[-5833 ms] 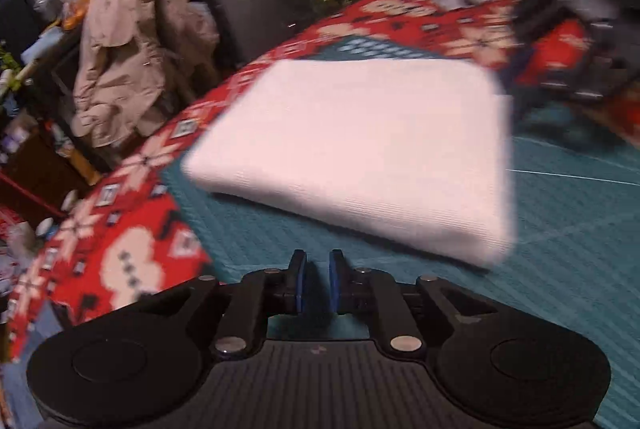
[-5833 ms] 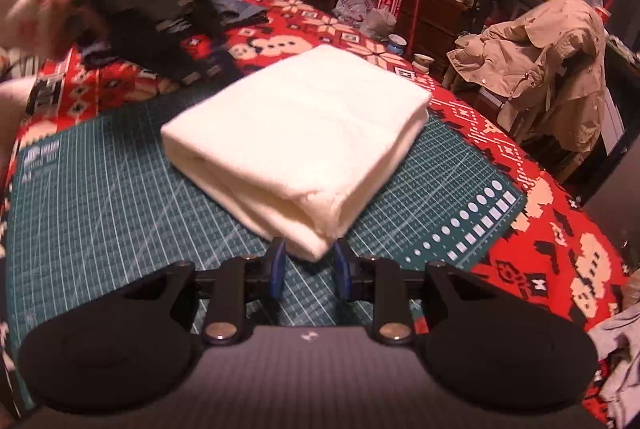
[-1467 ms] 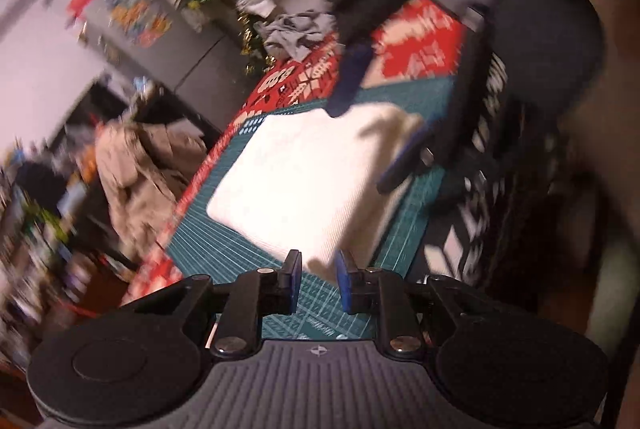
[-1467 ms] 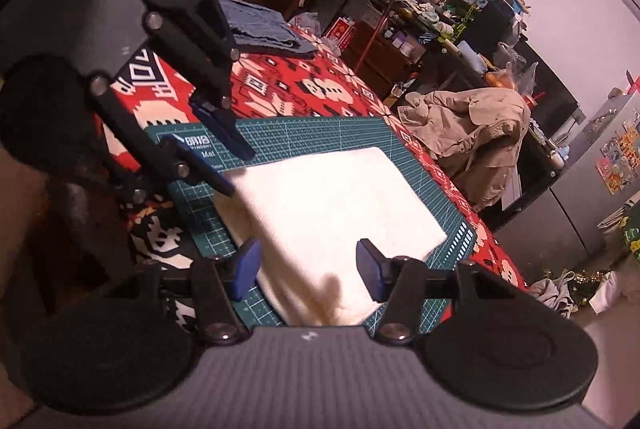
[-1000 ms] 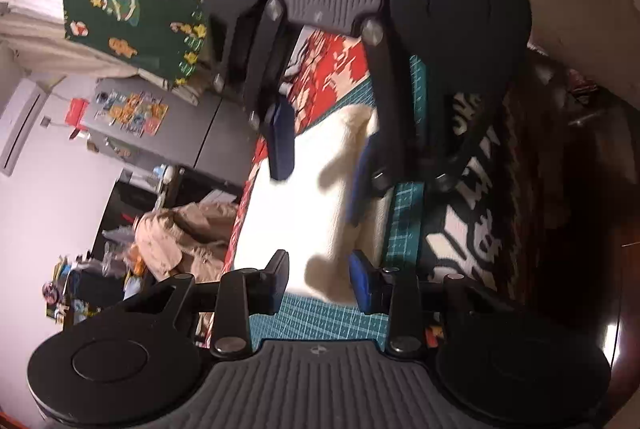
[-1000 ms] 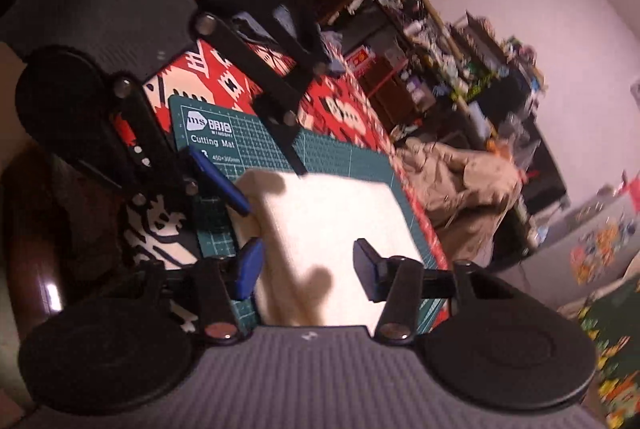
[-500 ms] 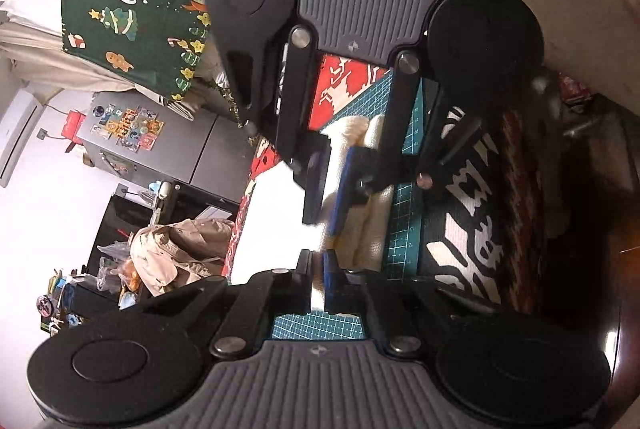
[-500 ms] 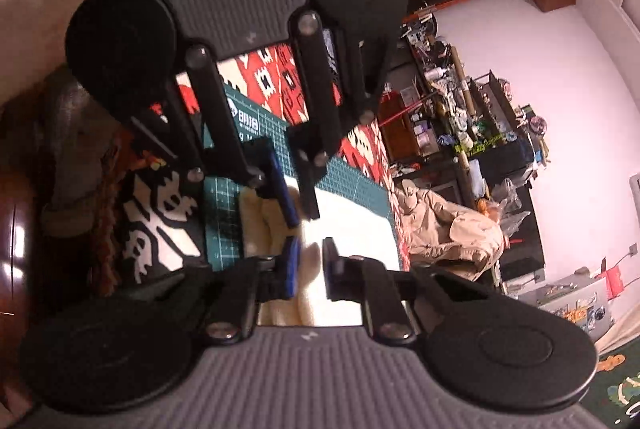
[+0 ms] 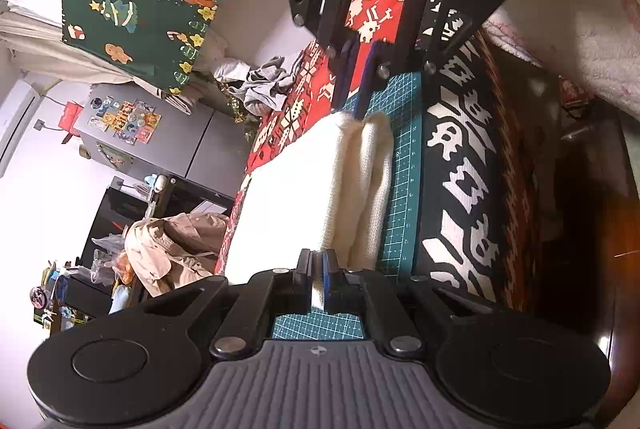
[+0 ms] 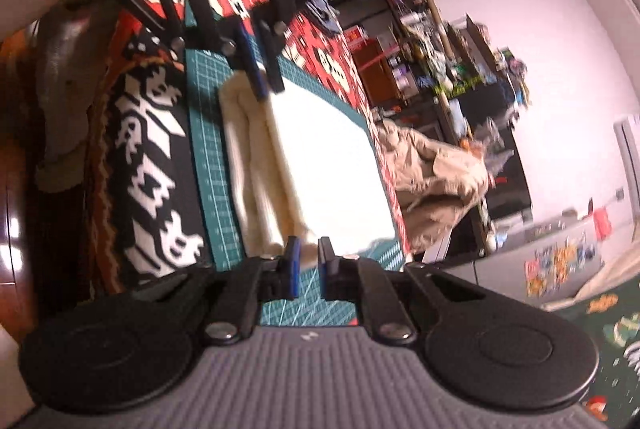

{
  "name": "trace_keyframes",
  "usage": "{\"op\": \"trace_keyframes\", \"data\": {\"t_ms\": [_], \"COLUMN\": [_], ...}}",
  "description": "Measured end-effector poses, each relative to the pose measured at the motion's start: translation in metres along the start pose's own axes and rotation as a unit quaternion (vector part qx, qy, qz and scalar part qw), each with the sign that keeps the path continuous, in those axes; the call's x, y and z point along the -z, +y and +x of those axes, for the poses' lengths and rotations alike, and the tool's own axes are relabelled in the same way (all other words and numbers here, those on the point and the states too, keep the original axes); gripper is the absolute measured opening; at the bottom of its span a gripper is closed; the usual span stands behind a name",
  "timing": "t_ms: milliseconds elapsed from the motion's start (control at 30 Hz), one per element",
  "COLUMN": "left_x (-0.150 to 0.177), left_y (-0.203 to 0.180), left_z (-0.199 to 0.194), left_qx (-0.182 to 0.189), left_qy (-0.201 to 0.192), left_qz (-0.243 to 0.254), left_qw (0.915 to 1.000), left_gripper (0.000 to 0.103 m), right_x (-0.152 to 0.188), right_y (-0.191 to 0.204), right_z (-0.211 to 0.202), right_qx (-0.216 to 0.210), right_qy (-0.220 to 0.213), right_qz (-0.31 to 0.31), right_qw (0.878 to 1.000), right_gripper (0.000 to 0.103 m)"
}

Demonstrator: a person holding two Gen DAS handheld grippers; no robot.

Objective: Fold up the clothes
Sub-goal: 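Pinch the vest edge with the right gripper while the left gripper pinches beside it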

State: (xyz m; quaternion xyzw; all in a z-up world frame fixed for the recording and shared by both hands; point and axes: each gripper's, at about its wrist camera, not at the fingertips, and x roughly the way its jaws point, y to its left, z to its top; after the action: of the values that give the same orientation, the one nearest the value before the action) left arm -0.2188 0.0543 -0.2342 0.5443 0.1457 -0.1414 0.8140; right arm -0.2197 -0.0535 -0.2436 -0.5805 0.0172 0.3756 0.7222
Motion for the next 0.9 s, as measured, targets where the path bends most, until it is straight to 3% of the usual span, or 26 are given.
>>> {"op": "trace_keyframes", "data": {"t_ms": [167, 500, 700, 867, 900], "left_x": [0.001, 0.000, 0.000, 0.001, 0.001], "left_y": [-0.002, 0.000, 0.000, 0.001, 0.001], "left_z": [-0.001, -0.001, 0.000, 0.001, 0.001], "left_qx": [-0.003, 0.002, 0.003, 0.006, 0.007], "left_qy": [0.002, 0.006, 0.006, 0.008, 0.008], "left_qz": [0.003, 0.002, 0.002, 0.000, 0.000], "left_qw": [1.0000, 1.0000, 1.0000, 1.0000, 0.9999], "left_gripper": [0.009, 0.010, 0.011, 0.011, 0.011], "right_x": [0.006, -0.020, -0.028, -0.030, -0.030], "right_y": [-0.017, 0.002, 0.001, 0.005, 0.004], "right_z": [-0.012, 0.001, 0.030, 0.042, 0.044], "right_qx": [-0.028, -0.061, -0.049, -0.040, -0.039], "right_qy": [-0.006, -0.051, -0.053, -0.051, -0.048], "right_qz": [0.063, 0.014, -0.004, -0.012, -0.011], "right_qw": [0.998, 0.997, 0.997, 0.998, 0.998], "right_gripper": [0.008, 0.010, 0.022, 0.020, 0.013]}}
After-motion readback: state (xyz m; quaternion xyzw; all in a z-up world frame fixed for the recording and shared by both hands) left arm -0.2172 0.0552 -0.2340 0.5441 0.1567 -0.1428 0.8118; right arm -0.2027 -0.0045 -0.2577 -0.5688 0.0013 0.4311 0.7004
